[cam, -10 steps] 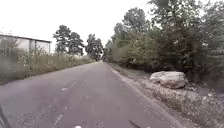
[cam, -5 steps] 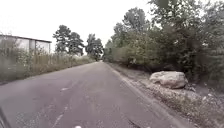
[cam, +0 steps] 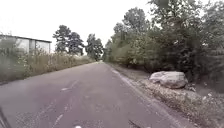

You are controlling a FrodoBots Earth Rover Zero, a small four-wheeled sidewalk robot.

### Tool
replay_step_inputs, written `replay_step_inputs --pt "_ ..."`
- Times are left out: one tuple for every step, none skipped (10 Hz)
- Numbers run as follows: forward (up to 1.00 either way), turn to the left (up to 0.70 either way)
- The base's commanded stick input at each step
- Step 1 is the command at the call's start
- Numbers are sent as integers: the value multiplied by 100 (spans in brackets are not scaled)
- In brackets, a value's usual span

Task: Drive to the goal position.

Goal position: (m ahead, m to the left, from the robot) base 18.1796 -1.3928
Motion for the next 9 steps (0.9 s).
replay_step_inputs --pt "7 0" --pt "7 0" --pt "7 0" --pt "7 0" --pt "7 0" --pt "7 0" --pt "7 0" --pt "7 0" --pt "7 0"
